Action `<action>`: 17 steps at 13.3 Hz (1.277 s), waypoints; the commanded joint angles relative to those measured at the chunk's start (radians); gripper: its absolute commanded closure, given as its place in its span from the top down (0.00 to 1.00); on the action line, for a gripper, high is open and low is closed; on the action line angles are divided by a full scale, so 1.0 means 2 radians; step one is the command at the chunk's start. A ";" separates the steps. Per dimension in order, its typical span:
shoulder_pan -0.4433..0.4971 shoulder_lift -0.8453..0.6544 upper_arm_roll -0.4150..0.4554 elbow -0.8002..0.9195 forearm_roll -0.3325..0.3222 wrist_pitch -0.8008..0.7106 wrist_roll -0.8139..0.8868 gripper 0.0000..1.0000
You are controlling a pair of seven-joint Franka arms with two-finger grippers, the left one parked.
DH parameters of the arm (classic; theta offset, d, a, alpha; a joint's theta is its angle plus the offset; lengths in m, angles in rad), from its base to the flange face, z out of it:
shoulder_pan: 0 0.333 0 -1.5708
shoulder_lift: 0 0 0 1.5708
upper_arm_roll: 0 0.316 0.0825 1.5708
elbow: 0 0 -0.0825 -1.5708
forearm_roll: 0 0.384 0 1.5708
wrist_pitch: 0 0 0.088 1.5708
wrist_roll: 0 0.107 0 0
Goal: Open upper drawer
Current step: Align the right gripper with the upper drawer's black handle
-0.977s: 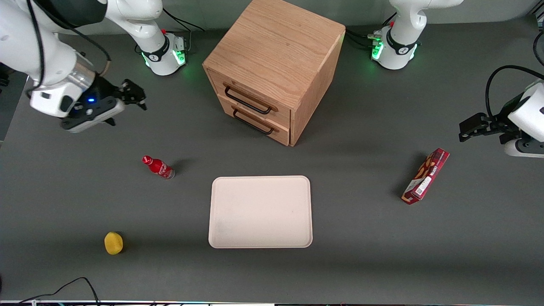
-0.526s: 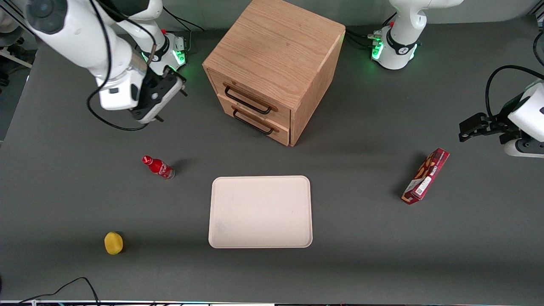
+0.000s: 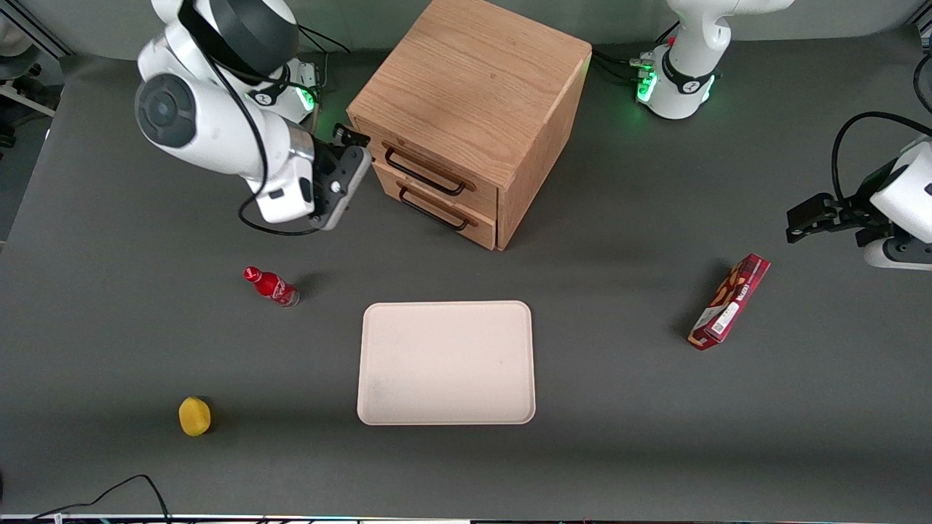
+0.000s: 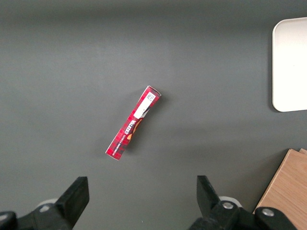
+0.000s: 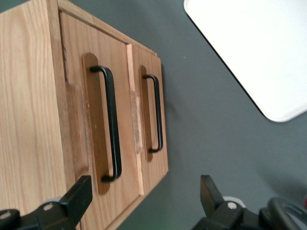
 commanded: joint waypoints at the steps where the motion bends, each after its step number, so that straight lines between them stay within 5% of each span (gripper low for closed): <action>1: 0.023 0.034 0.000 0.032 0.002 0.008 0.019 1.00; 17: 0.054 0.050 0.000 0.005 0.001 0.067 0.025 1.00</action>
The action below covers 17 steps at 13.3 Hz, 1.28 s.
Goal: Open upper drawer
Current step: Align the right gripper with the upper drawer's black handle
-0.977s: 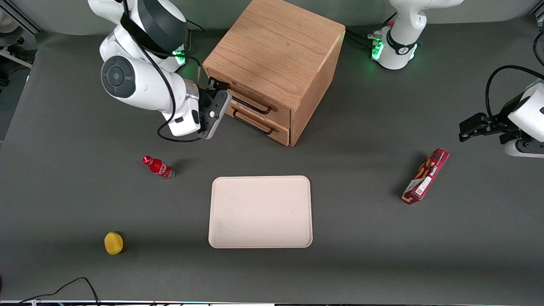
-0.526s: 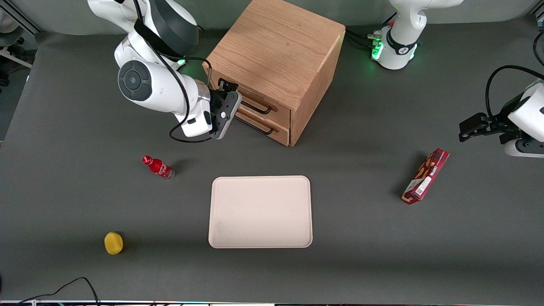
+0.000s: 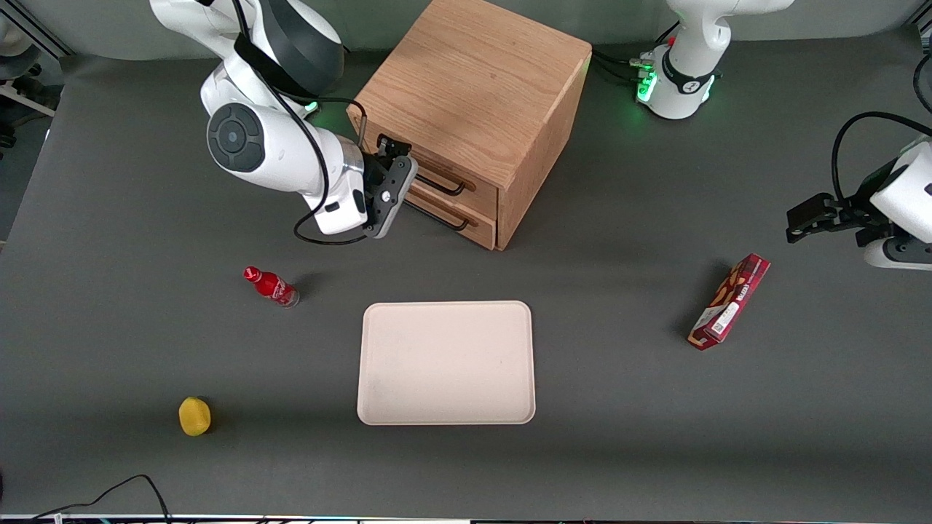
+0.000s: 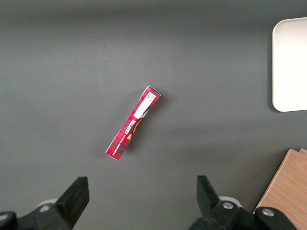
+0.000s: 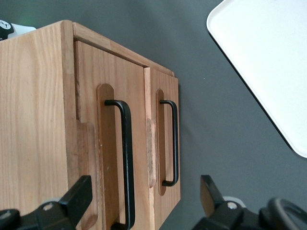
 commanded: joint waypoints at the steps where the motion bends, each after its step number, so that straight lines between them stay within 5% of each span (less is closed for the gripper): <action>1: 0.013 0.005 0.000 -0.012 0.001 0.027 0.011 1.00; 17: 0.030 -0.004 0.000 -0.073 -0.029 0.070 0.010 1.00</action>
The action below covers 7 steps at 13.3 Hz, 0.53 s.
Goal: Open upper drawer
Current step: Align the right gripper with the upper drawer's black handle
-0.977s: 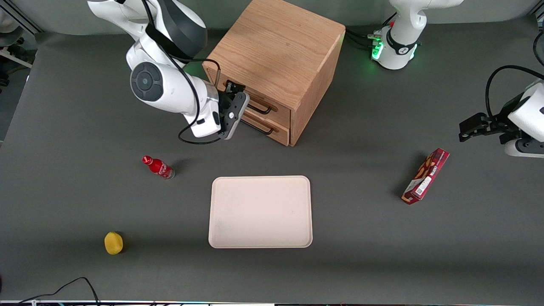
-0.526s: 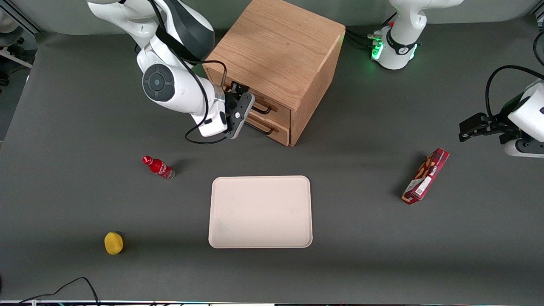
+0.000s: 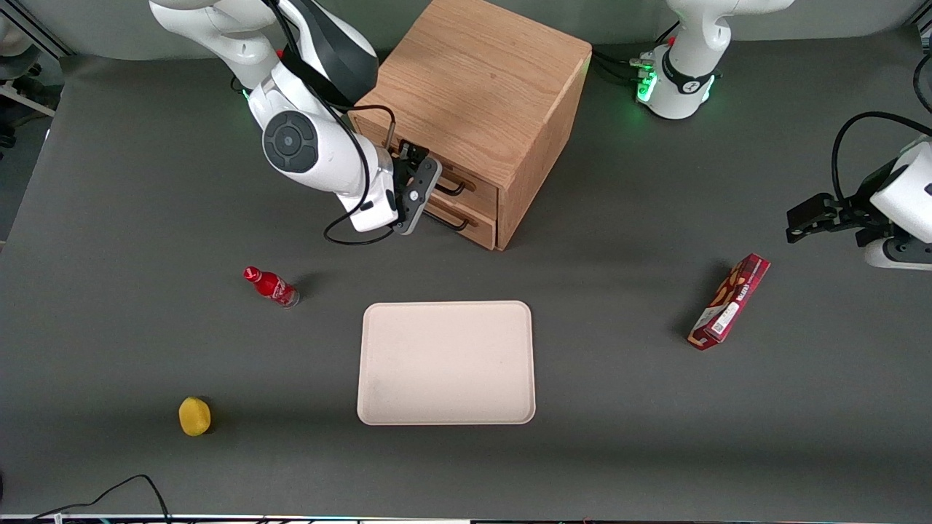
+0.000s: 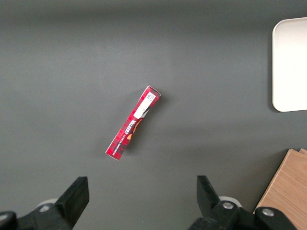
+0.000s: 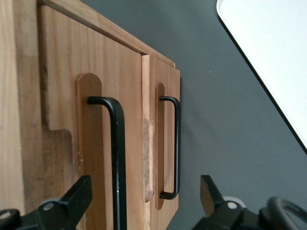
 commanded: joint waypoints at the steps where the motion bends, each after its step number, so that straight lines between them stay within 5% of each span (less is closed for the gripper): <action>1: 0.003 -0.010 -0.001 -0.018 -0.007 0.014 0.010 1.00; 7: 0.012 -0.009 -0.001 -0.033 -0.007 0.034 0.010 1.00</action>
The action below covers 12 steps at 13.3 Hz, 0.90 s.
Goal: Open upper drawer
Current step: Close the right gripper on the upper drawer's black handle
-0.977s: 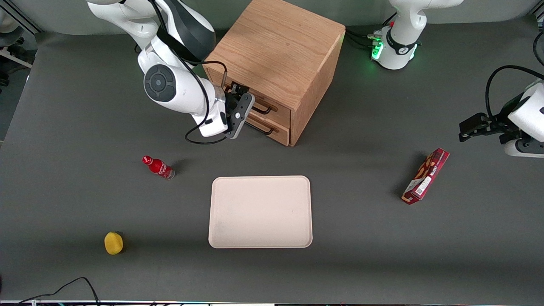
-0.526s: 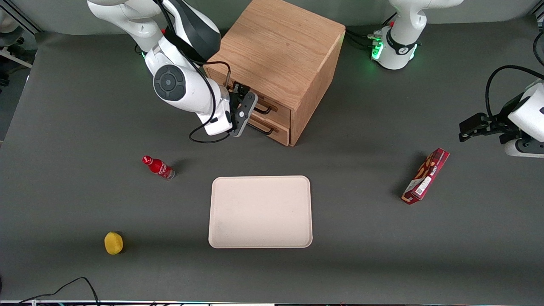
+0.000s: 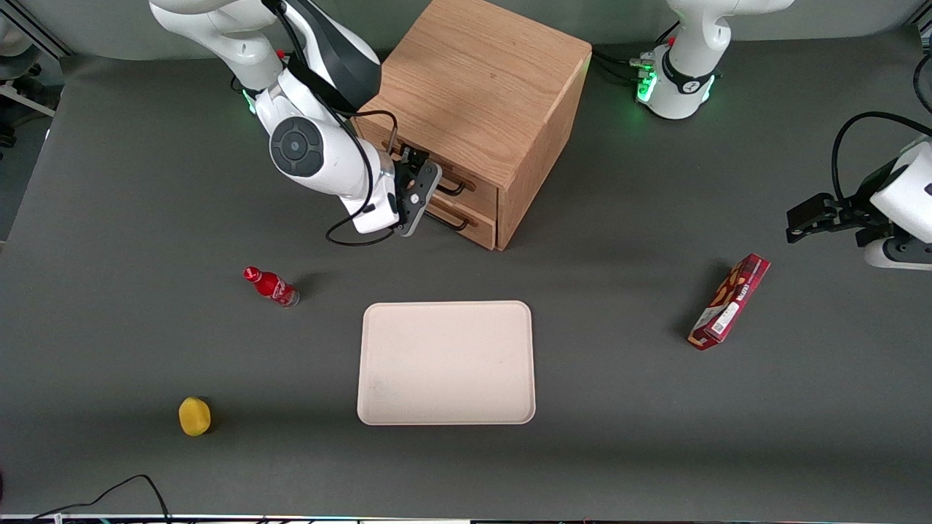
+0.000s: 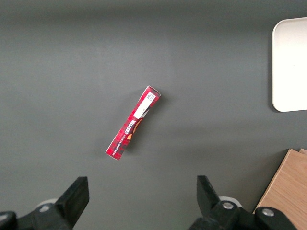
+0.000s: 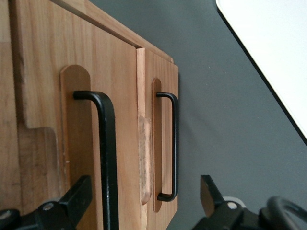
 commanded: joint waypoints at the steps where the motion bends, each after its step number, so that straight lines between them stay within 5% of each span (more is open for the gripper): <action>1: 0.011 -0.008 -0.001 -0.015 -0.007 0.015 0.010 1.00; 12: 0.014 0.004 -0.002 -0.015 -0.018 0.033 0.011 1.00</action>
